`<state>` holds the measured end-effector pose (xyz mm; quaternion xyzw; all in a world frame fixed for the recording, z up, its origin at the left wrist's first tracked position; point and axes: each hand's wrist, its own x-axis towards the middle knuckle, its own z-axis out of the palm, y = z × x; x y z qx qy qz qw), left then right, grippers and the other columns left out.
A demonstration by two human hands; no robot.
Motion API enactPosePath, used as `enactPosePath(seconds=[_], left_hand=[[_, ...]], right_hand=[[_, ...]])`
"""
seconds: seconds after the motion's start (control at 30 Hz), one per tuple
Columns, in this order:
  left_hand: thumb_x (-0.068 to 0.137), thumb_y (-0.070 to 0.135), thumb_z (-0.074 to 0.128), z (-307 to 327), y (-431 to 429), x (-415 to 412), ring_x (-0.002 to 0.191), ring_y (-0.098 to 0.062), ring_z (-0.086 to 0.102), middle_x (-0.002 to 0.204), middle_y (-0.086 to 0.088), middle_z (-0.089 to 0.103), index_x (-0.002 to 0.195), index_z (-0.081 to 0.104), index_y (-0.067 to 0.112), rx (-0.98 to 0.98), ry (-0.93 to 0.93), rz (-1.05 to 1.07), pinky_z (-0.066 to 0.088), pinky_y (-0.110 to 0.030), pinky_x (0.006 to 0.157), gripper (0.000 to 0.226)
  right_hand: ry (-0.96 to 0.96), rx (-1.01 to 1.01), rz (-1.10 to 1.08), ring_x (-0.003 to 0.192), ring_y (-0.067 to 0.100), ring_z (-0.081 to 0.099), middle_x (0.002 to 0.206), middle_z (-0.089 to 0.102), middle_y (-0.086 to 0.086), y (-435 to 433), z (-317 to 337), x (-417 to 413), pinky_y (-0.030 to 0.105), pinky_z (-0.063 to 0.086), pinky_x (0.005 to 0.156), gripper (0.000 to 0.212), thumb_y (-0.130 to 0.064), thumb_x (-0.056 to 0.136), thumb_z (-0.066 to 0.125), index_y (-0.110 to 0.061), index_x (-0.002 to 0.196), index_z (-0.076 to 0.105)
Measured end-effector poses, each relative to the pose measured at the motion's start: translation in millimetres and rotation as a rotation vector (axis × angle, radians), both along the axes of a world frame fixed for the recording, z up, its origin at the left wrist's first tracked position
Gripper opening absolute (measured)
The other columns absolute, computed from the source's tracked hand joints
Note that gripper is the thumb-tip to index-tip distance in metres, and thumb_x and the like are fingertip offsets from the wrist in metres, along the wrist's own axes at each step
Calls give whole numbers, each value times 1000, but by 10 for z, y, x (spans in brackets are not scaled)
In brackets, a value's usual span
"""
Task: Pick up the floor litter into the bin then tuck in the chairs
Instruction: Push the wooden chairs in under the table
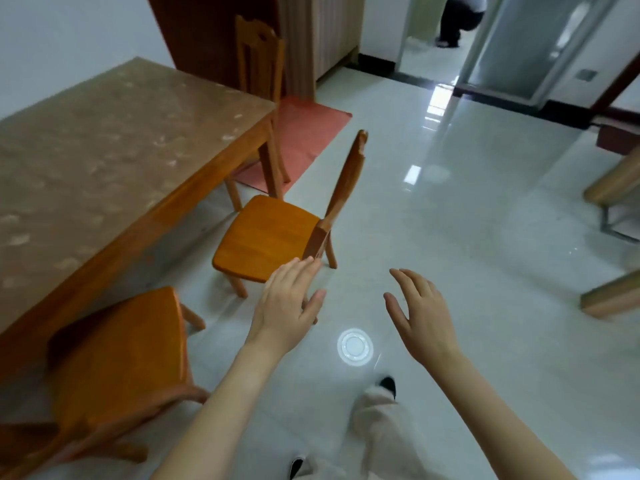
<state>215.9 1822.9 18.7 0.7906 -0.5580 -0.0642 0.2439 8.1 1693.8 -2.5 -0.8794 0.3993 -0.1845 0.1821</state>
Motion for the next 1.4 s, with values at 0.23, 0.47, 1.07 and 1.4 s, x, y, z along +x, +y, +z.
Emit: enactPosePath(seconds=[0.23, 0.47, 1.07, 1.4], left_hand=[[99, 43, 44, -128, -1369, 195, 137, -16, 38, 142, 2, 50, 140, 47, 21, -8, -35, 61, 21, -28, 109, 47], [98, 45, 44, -131, -2386, 340, 138, -19, 37, 143, 2, 50, 141, 46, 22, 60, -5, 253, 22, -32, 109, 49], [94, 59, 42, -442, -3586, 1284, 141, -14, 31, 148, 8, 42, 146, 35, 30, 179, 45, 364, 15, -28, 110, 60], [91, 61, 45, -607, -3573, 963, 125, -10, 43, 138, 11, 49, 142, 40, 29, 259, 258, 624, 42, -26, 97, 60]], right_hand=[[14, -7, 88, 120, 30, 55, 131, 59, 9, -1429, -97, 307, 45, 45, 99, 51, -43, 98, 39, -11, 134, 55], [25, -13, 224, 122, 28, 53, 132, 58, 7, -2820, 60, 703, 42, 43, 101, 52, -44, 98, 37, -12, 136, 53], [94, -73, 999, 139, 22, 38, 144, 50, -1, -4605, -232, 2552, 49, 32, 113, 74, -63, 81, 64, -24, 142, 48], [271, -25, 1388, 99, 13, 61, 110, 67, -6, -4997, -523, 3059, 37, 47, 97, 66, -70, 83, 50, -21, 125, 62]])
